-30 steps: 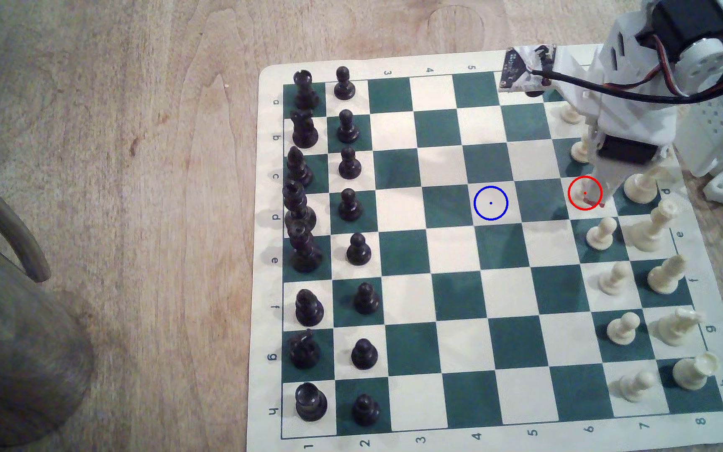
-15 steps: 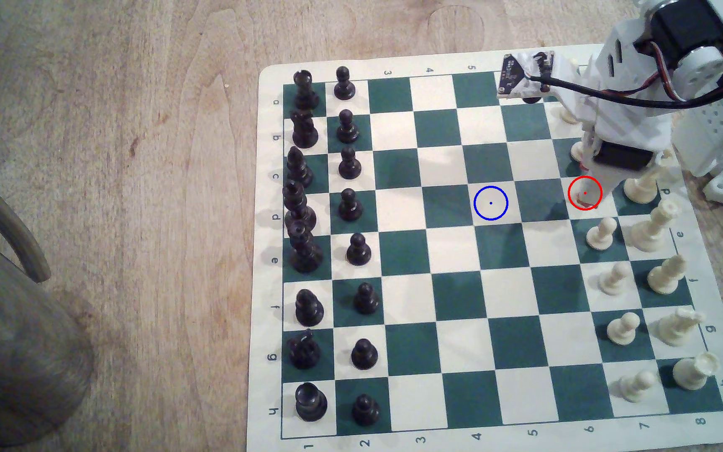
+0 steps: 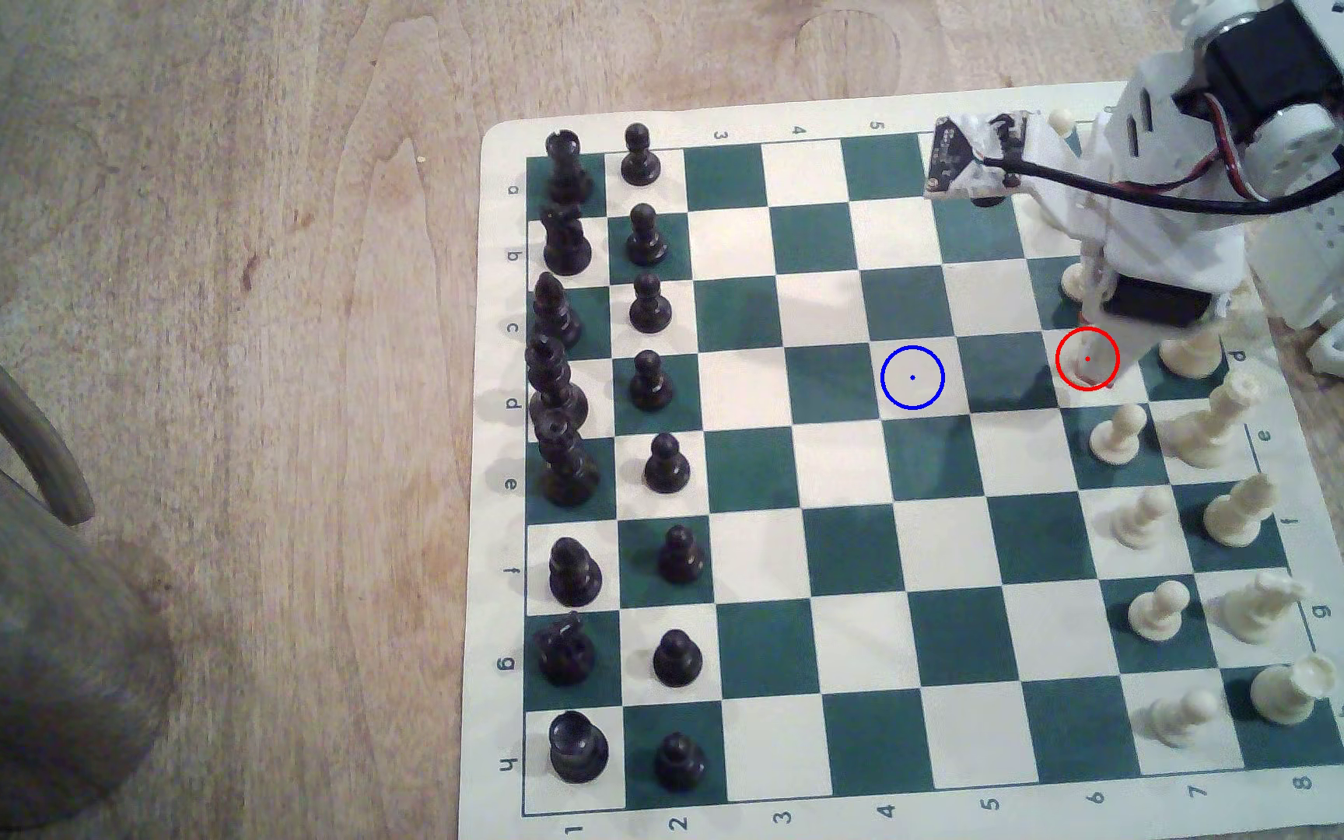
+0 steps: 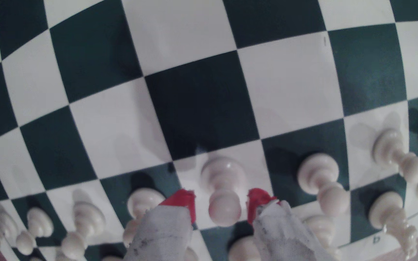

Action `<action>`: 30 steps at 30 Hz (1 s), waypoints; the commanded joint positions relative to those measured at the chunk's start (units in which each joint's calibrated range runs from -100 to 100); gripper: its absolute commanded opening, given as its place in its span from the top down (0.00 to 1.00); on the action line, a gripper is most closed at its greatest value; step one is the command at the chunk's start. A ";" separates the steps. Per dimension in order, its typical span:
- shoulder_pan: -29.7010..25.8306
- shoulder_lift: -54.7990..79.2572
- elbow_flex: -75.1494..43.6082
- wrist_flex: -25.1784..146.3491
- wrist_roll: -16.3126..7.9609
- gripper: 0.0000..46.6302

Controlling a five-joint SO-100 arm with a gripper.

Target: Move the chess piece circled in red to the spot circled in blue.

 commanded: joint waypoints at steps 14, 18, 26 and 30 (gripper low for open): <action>-0.47 0.06 -0.84 -0.33 0.20 0.90; -0.47 -0.03 -0.84 -0.25 0.24 0.94; 2.73 -4.61 -8.63 9.74 2.49 0.99; 5.86 -7.50 -18.24 19.24 3.81 0.99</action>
